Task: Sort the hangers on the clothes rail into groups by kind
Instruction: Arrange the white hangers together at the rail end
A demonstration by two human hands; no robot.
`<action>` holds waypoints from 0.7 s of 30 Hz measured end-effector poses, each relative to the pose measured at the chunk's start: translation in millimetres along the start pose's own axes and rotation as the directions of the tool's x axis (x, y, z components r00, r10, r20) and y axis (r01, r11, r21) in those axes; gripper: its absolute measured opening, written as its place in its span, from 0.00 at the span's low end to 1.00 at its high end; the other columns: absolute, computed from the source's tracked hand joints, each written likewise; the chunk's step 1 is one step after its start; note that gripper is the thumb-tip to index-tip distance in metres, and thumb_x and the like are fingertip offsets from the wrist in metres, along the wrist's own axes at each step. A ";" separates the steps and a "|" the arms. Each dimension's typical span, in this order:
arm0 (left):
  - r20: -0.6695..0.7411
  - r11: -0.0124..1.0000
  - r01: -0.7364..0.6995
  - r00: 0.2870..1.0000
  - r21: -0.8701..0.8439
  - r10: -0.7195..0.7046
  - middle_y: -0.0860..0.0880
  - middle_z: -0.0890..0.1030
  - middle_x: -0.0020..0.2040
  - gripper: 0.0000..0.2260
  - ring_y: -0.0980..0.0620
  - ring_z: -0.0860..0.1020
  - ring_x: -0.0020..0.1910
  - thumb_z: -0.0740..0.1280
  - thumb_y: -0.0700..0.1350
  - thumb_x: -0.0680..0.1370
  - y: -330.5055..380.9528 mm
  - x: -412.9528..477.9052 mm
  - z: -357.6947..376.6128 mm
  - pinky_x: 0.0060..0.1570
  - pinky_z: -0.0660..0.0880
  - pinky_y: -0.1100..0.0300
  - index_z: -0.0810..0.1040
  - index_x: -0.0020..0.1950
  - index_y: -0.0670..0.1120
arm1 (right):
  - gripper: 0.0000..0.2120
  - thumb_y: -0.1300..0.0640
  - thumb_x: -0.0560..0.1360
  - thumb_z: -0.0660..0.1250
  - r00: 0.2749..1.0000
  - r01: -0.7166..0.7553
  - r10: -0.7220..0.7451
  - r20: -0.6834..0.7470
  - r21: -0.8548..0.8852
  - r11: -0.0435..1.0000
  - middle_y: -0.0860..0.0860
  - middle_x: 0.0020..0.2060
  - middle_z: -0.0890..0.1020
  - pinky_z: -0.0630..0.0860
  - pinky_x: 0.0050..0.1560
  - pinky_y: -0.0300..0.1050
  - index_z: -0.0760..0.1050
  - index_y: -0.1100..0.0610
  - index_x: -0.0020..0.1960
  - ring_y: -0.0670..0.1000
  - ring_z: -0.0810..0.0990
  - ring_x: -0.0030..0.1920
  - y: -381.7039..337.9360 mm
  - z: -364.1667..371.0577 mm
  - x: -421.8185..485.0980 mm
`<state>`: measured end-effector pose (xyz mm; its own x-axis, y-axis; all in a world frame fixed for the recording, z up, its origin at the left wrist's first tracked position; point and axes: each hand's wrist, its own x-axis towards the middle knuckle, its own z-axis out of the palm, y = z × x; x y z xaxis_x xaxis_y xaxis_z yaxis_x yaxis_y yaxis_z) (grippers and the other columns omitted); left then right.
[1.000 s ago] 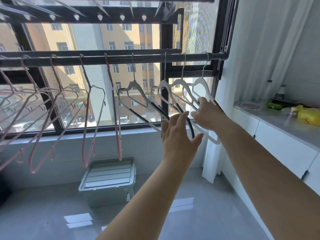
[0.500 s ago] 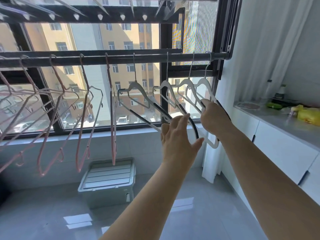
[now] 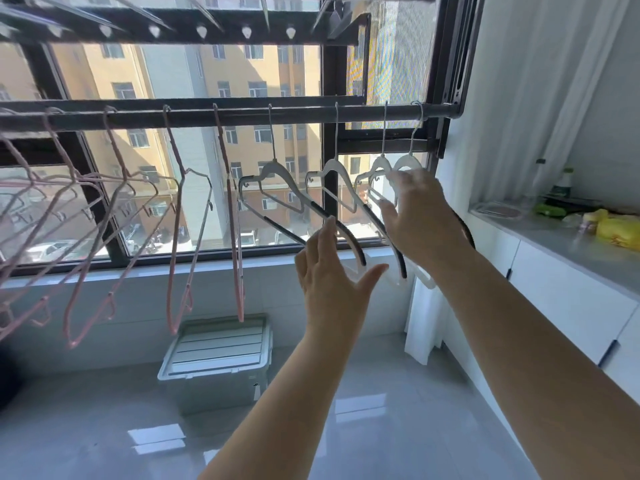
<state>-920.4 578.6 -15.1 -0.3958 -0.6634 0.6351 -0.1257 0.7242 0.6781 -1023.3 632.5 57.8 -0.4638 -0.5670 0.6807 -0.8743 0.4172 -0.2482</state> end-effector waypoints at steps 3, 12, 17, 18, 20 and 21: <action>0.015 0.999 0.053 0.999 -0.006 -0.053 0.49 0.65 0.68 0.37 0.51 0.59 0.68 0.72 0.54 0.68 -5.6 0.3 -3.5 0.67 0.52 0.60 0.57 0.71 0.48 | 0.21 0.57 0.78 0.59 0.989 -0.051 0.031 0.144 0.144 0.988 0.59 0.64 0.71 0.63 0.65 0.46 0.64 0.61 0.69 0.57 0.68 0.66 -13.2 3.5 2.1; 0.114 0.987 0.157 0.980 0.037 -0.160 0.54 0.72 0.58 0.33 0.52 0.64 0.62 0.68 0.49 0.73 -13.3 6.1 4.1 0.62 0.59 0.60 0.54 0.72 0.47 | 0.16 0.60 0.78 0.55 0.935 -0.163 0.110 0.337 0.134 0.977 0.58 0.55 0.77 0.65 0.43 0.41 0.62 0.61 0.66 0.52 0.71 0.44 -24.1 27.5 2.2; 0.121 0.986 0.162 0.979 0.027 -0.164 0.48 0.76 0.56 0.30 0.48 0.68 0.60 0.62 0.43 0.77 -13.3 2.2 11.0 0.58 0.63 0.59 0.49 0.74 0.46 | 0.15 0.61 0.80 0.51 0.949 -0.206 0.137 0.283 0.232 0.951 0.59 0.49 0.78 0.62 0.32 0.41 0.64 0.62 0.65 0.52 0.71 0.41 -24.3 37.6 0.2; 0.122 0.985 0.171 0.978 0.017 -0.172 0.47 0.76 0.56 0.30 0.48 0.69 0.59 0.62 0.43 0.77 -14.9 1.9 11.4 0.55 0.64 0.62 0.49 0.74 0.46 | 0.16 0.63 0.79 0.51 0.951 -0.210 0.143 0.274 0.230 0.950 0.59 0.49 0.79 0.62 0.33 0.42 0.64 0.62 0.66 0.52 0.71 0.41 -22.7 39.5 -0.1; 0.130 0.983 0.181 0.975 0.006 -0.181 0.46 0.77 0.55 0.30 0.48 0.71 0.58 0.61 0.42 0.78 -17.1 2.2 11.2 0.51 0.63 0.64 0.48 0.74 0.47 | 0.17 0.65 0.78 0.51 0.954 -0.215 0.155 0.256 0.226 0.950 0.59 0.49 0.79 0.63 0.35 0.42 0.64 0.62 0.66 0.53 0.71 0.41 -19.1 42.7 0.1; 0.139 0.984 0.180 0.974 0.008 -0.179 0.46 0.77 0.54 0.30 0.48 0.72 0.57 0.61 0.42 0.78 -17.5 2.4 10.9 0.50 0.63 0.64 0.48 0.74 0.47 | 0.17 0.66 0.78 0.51 0.955 -0.221 0.164 0.247 0.225 0.949 0.59 0.49 0.79 0.63 0.35 0.42 0.64 0.62 0.66 0.53 0.71 0.41 -17.5 43.0 0.0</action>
<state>-929.1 566.3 -29.5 -0.4894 -0.7496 0.4457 -0.2019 0.5946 0.7783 -1014.2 594.6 32.5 -0.6215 -0.6484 0.4397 -0.7596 0.3614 -0.5408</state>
